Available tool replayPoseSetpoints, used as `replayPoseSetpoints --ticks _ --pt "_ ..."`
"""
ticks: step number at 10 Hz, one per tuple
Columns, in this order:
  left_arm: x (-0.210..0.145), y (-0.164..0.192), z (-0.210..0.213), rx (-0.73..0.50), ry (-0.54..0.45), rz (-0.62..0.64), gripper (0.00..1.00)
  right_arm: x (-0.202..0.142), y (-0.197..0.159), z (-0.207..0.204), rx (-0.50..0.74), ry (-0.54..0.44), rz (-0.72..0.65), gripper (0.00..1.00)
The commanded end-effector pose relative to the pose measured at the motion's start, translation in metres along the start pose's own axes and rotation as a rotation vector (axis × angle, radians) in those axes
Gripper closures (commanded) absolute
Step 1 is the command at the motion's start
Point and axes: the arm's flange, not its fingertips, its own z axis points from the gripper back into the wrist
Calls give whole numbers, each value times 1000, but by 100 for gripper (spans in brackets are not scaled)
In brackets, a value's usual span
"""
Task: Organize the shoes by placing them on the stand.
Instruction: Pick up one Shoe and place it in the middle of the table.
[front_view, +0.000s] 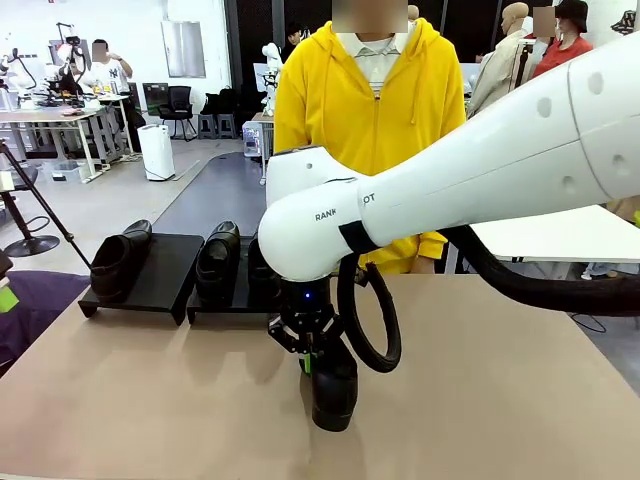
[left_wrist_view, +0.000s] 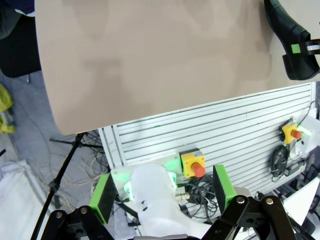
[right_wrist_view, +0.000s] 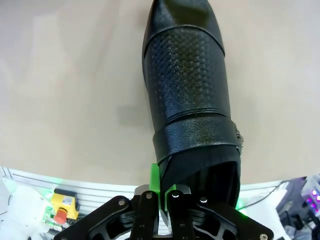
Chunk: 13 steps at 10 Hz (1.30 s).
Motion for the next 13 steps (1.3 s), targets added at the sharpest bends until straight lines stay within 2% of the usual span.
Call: replayPoseSetpoints --ticks 1,3,4,5,6,10,12,13 --pt "-1 2 1 5 7 3 0 5 4 20 -23 18 28 100" --pt "-1 2 1 5 7 3 0 7 4 25 -39 51 32 100" --pt "-1 2 1 5 7 3 0 9 4 27 -27 75 40 69" --pt "-1 2 1 5 7 3 0 8 3 31 -20 62 51 15" --pt "-1 2 1 5 7 3 0 8 3 33 -17 56 55 0" --pt "-1 2 1 5 7 3 0 5 0 41 -5 70 52 0" --pt "-1 2 1 5 7 3 0 0 -19 68 50 87 70 0" --pt "-1 2 1 5 7 3 0 -8 -43 99 112 85 84 0"
